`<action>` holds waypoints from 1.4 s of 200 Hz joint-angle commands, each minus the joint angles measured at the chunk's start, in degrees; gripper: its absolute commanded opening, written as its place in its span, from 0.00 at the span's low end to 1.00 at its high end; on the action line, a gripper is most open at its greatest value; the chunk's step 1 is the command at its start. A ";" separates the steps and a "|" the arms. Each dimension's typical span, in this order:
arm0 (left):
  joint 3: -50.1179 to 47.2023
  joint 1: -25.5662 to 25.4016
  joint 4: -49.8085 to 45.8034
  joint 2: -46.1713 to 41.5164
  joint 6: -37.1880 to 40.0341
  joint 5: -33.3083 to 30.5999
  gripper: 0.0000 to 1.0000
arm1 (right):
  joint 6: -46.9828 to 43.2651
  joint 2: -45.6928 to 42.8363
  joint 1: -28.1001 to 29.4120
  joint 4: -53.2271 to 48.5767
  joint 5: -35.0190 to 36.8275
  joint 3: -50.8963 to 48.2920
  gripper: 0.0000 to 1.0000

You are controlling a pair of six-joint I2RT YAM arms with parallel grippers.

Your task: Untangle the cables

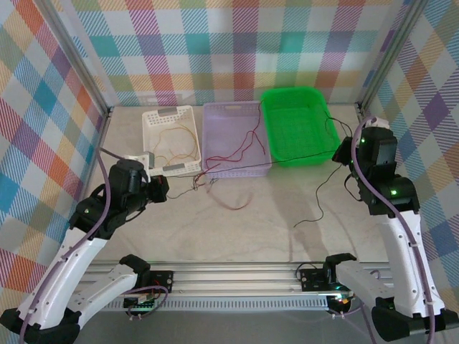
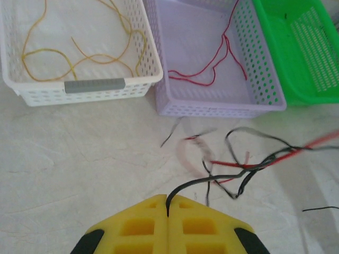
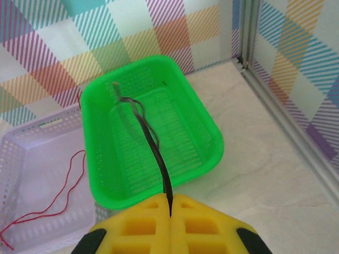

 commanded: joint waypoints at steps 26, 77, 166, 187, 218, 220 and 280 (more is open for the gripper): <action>-0.94 0.74 3.18 -0.16 -0.27 4.61 0.00 | 3.89 -1.30 -0.33 6.42 -8.88 -6.06 0.00; -1.59 0.69 7.23 0.57 -0.78 10.08 0.00 | 7.26 -4.09 -0.18 18.43 -28.36 -21.40 0.00; -2.61 -0.60 16.45 5.88 -1.40 14.85 0.00 | 13.47 -12.40 3.88 40.15 -25.60 -40.97 0.00; -3.49 -1.19 17.54 6.55 -0.89 14.87 0.00 | 15.12 -18.63 3.92 44.50 -22.44 -41.50 0.00; -4.70 -1.50 18.25 6.71 -0.53 14.86 0.00 | 18.21 -25.17 3.93 48.16 -17.37 -41.91 0.00; -4.78 -1.47 18.21 6.67 -0.46 14.80 0.00 | 18.29 -25.49 3.94 48.00 -17.06 -41.89 0.00; -5.21 -1.45 18.51 6.45 0.39 15.13 0.00 | 18.83 -38.88 3.97 41.16 -5.56 -51.54 0.00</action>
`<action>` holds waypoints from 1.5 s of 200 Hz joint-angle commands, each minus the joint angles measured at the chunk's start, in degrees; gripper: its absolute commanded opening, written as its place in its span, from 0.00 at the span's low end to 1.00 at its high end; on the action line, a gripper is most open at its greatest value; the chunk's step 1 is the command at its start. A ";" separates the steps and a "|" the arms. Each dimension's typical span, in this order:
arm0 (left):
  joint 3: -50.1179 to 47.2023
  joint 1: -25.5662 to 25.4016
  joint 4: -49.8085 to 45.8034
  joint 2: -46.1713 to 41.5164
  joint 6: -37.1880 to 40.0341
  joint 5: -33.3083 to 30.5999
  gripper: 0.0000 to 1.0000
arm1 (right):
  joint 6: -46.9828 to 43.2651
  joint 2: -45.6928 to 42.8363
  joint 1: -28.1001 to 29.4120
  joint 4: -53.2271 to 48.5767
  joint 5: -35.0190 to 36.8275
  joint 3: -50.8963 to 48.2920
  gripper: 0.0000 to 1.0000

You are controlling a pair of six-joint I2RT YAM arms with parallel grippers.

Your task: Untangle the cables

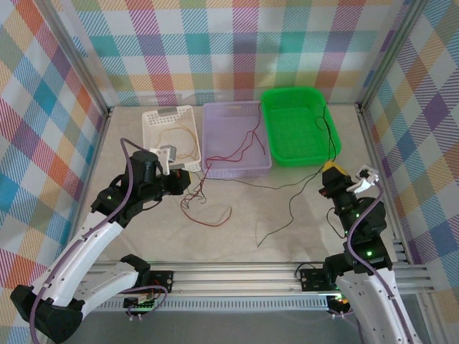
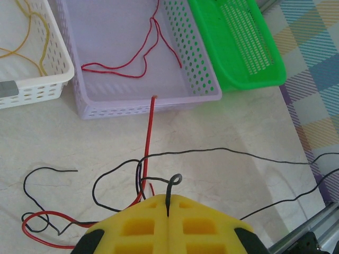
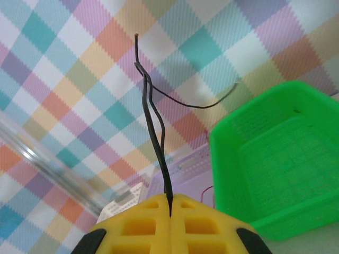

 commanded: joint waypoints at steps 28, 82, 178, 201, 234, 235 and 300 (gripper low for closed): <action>-0.53 -0.44 2.32 -0.28 0.92 1.26 0.00 | 1.48 -8.76 0.41 -5.63 5.42 -10.41 0.00; -0.59 -0.44 2.91 -0.02 0.40 2.91 0.00 | 4.60 -12.16 2.58 -16.12 9.62 -14.34 0.00; 1.42 -3.71 3.59 2.30 -0.54 4.60 0.00 | 7.43 13.58 9.66 -12.70 10.65 -7.47 0.32; 2.42 -5.58 4.95 3.22 -2.26 4.29 0.00 | 3.83 11.93 10.51 -10.71 8.81 -4.59 0.51; 3.75 -8.53 10.06 7.40 -6.02 4.68 0.00 | -0.58 15.95 10.83 -4.90 0.05 -0.36 0.57; 3.84 -8.62 10.20 7.57 -6.17 4.66 0.00 | -0.60 16.15 10.85 -4.72 -0.23 -0.30 0.57; 7.68 -14.68 20.61 14.20 -11.90 5.21 0.00 | -2.48 29.84 17.57 14.14 -22.57 -1.01 0.55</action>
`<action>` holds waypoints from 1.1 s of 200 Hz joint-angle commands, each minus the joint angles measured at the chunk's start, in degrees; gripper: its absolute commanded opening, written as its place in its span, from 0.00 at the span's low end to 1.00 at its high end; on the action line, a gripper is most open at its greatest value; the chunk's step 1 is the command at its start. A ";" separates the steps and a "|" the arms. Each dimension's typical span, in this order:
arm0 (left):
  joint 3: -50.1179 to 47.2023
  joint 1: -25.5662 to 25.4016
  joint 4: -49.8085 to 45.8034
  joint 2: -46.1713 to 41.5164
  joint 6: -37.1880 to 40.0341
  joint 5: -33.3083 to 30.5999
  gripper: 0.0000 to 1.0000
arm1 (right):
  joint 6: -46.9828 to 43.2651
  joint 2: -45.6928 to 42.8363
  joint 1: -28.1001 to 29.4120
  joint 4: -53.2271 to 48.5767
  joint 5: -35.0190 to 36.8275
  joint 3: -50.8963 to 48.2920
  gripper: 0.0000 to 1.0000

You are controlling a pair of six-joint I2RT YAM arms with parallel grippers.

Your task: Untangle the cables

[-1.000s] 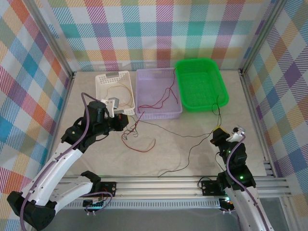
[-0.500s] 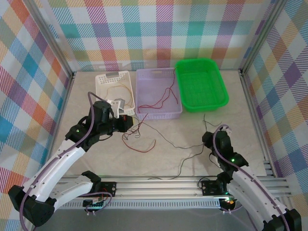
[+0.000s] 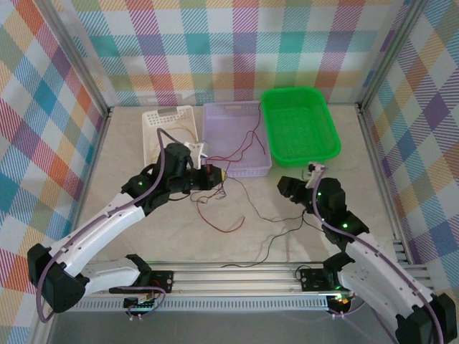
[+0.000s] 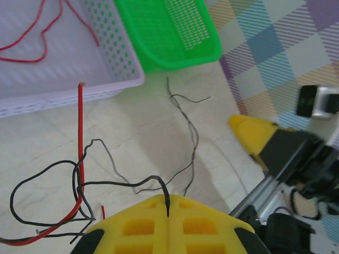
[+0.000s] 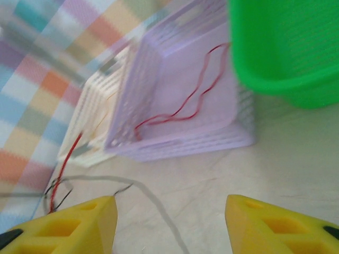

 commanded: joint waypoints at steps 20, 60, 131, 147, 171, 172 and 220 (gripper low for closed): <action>3.74 -3.73 9.47 1.87 -4.46 0.91 0.00 | -2.38 8.57 5.36 17.73 -14.83 -1.05 0.53; 3.29 -5.35 11.38 1.77 -6.81 0.49 0.00 | -4.64 13.98 9.90 23.47 -15.45 -0.50 0.52; 3.37 -7.84 12.60 2.23 -7.98 0.78 0.00 | -4.45 19.63 13.38 27.45 -10.72 -0.15 0.45; 3.36 -8.43 12.74 2.03 -8.15 0.66 0.00 | -4.69 20.20 13.77 27.40 -9.42 0.12 0.36; 4.17 -8.51 10.94 0.75 -7.35 -0.26 0.00 | -5.28 20.07 13.94 25.48 -7.90 0.24 0.20; 4.25 -8.50 10.85 0.66 -7.31 -0.41 0.00 | -5.35 20.01 13.94 25.28 -7.81 0.22 0.20; 8.55 -8.52 -1.14 -2.39 -2.40 -7.69 0.00 | -7.96 13.00 13.94 16.14 -2.45 -2.95 0.34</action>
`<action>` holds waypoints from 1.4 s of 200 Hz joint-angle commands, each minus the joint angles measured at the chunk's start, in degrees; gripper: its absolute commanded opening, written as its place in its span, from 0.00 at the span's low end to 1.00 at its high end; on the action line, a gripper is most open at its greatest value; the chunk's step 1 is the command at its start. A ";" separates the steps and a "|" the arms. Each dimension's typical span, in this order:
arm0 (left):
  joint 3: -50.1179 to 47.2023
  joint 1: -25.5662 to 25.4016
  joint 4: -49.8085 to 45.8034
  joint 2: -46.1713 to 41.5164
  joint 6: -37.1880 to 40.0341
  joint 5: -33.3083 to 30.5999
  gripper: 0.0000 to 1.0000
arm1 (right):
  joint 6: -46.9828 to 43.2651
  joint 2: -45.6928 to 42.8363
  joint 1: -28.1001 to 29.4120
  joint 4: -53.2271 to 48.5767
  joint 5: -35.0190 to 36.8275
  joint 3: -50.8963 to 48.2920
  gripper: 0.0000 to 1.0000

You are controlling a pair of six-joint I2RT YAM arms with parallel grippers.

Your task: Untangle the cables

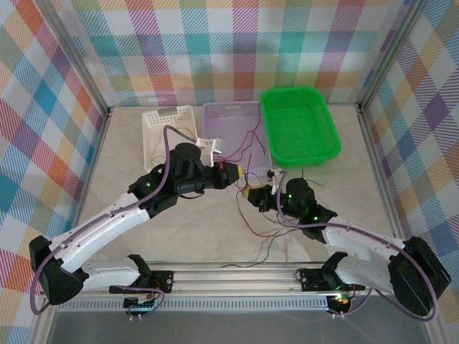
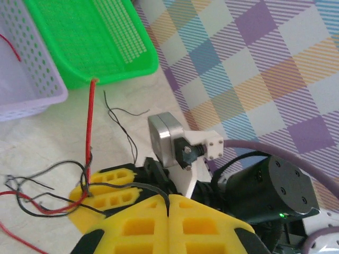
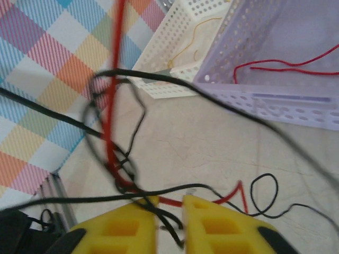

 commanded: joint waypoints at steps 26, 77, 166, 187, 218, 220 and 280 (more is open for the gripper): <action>3.46 -0.65 -5.60 -3.15 1.31 -5.33 0.00 | -2.67 -6.36 0.30 -3.57 0.40 -4.51 0.51; 4.54 -0.61 -2.71 -0.19 -3.08 -4.72 0.00 | -5.40 0.07 3.43 4.95 -6.06 -5.00 0.63; 7.82 -0.63 -3.19 0.60 -4.86 -8.20 0.00 | -11.09 17.01 9.00 9.25 -0.77 0.96 0.61; 8.12 -0.59 -3.94 -0.27 -4.52 -9.14 0.00 | -12.03 18.52 9.00 8.18 1.75 0.66 0.60; 8.87 -0.64 -4.79 -0.85 -3.97 -10.27 0.00 | -12.58 19.53 9.00 8.23 3.49 -0.56 0.58; 8.96 -0.61 -4.88 -0.86 -3.89 -10.37 0.00 | -12.59 19.55 9.02 8.25 3.61 -0.66 0.58; 9.95 -0.60 -5.22 -1.28 -3.81 -11.38 0.00 | -12.85 22.78 9.17 6.34 4.15 0.36 0.55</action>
